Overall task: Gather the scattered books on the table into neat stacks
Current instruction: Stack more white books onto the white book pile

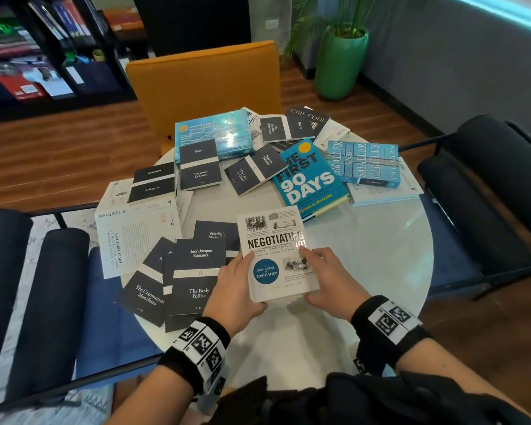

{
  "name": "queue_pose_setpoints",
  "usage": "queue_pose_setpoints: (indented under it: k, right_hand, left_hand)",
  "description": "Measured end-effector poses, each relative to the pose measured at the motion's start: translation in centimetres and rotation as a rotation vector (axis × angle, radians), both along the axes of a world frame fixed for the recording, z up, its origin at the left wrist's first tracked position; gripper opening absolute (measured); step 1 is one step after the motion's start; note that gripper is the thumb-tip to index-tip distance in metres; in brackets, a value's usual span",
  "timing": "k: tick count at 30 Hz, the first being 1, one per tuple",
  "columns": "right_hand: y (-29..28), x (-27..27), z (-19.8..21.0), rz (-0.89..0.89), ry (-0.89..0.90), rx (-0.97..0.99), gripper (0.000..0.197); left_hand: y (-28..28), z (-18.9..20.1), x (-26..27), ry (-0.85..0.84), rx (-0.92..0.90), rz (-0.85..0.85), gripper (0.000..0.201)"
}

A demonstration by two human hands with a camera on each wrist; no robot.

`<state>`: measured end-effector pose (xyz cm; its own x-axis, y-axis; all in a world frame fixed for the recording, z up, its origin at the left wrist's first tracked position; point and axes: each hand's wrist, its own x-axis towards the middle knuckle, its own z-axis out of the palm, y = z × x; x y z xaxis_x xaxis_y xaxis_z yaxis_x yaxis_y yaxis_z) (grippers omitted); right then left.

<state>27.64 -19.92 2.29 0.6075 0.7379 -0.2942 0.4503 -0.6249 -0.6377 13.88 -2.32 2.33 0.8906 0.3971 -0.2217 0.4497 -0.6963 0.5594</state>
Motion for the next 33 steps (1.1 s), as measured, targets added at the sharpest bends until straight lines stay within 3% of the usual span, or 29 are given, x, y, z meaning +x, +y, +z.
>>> queue_pose_setpoints:
  k: [7, 10, 12, 14, 18, 19, 22, 24, 27, 30, 33]
  right_hand:
    - [-0.6, -0.1, -0.2, 0.027, -0.052, 0.027, 0.089]
    - [-0.7, 0.7, 0.0, -0.006, 0.036, 0.047, 0.099]
    - [-0.4, 1.3, 0.2, -0.115, 0.141, 0.099, 0.104]
    - [0.0, 1.8, -0.1, -0.245, 0.297, 0.11, 0.103]
    - [1.2, 2.9, -2.5, -0.322, 0.553, 0.041, 0.117]
    - [1.4, 3.1, -3.0, -0.334, 0.605, 0.034, 0.112]
    - [1.8, 3.0, -2.5, -0.328, 0.686, 0.066, 0.051]
    - [1.6, 3.0, -2.3, -0.347, 0.696, 0.07, 0.036]
    - [0.6, 3.0, -2.5, -0.374, 0.688, 0.064, 0.037]
    - [-1.5, 3.1, -2.5, -0.395, 0.688, 0.06, 0.051]
    - [-4.1, 3.2, -2.5, -0.423, 0.699, 0.073, 0.053]
  left_hand:
    - [0.3, -0.6, 0.0, -0.02, -0.028, -0.011, 0.108]
    - [0.9, -1.2, 0.1, -0.032, -0.222, 0.03, 0.116]
    - [1.1, -1.8, 0.5, -0.11, -0.468, 0.153, 0.103]
    - [0.7, -1.7, 1.1, -0.141, -0.628, 0.24, 0.077]
    - [0.4, -1.2, 2.4, -0.028, -0.631, 0.275, 0.05]
    - [0.5, -1.2, 2.7, -0.01, -0.636, 0.287, 0.046]
    - [0.8, -1.2, 3.3, 0.036, -0.634, 0.306, 0.04]
    - [0.7, -1.2, 3.5, 0.051, -0.649, 0.307, 0.041]
    - [-0.2, -1.7, 3.5, 0.066, -0.712, 0.296, 0.046]
    - [-1.8, -2.5, 4.0, 0.125, -0.685, 0.239, 0.06]
    - [-3.6, -3.0, 5.0, 0.224, -0.654, 0.199, 0.047]
